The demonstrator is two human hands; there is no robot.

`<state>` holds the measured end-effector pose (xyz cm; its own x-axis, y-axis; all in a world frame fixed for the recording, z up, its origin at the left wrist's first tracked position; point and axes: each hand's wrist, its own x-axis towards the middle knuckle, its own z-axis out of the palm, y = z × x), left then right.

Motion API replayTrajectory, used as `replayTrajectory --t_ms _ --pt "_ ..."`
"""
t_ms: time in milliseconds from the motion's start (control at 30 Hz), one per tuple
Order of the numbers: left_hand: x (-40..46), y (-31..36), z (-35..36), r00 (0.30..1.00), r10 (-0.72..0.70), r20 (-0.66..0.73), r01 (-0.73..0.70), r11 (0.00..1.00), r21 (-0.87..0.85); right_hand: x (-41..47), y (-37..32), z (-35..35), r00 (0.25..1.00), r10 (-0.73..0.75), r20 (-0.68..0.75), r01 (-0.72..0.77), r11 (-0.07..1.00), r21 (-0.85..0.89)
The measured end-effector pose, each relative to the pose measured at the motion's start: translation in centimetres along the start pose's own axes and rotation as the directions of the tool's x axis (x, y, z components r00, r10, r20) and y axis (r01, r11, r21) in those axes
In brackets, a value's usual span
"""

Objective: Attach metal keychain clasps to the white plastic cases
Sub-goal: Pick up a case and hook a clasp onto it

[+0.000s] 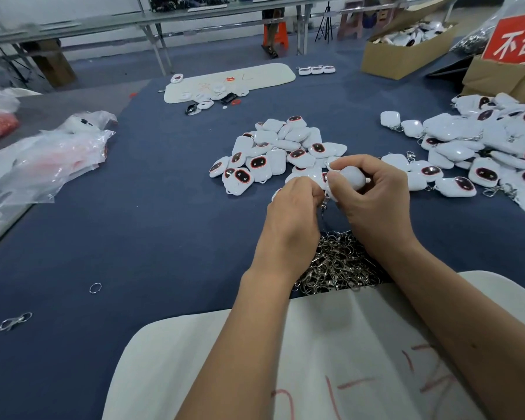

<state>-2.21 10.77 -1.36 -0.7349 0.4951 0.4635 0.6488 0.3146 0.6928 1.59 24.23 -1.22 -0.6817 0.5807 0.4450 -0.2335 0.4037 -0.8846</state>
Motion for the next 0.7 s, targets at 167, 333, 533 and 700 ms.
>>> replayTrajectory --t_ms 167,333,533,700 --pt "-0.11 0.19 0.1 0.999 -0.025 0.028 0.022 0.997 0.079 0.01 0.16 0.11 1.0 0.004 -0.006 -0.004 1.0 -0.02" --pt "0.19 0.14 0.41 0.998 -0.02 -0.057 0.02 1.0 0.005 0.05 0.09 0.22 0.994 0.103 -0.021 -0.099 0.985 0.139" --pt "0.78 -0.35 0.26 0.992 0.038 -0.12 -0.056 0.987 -0.149 0.11 -0.36 -0.15 0.966 0.254 0.047 -0.254 0.903 0.347" --pt "0.8 -0.5 0.07 0.978 0.097 -0.185 -0.119 0.987 -0.11 0.21 -0.44 -0.12 0.939 0.328 0.105 -0.342 0.845 0.412"
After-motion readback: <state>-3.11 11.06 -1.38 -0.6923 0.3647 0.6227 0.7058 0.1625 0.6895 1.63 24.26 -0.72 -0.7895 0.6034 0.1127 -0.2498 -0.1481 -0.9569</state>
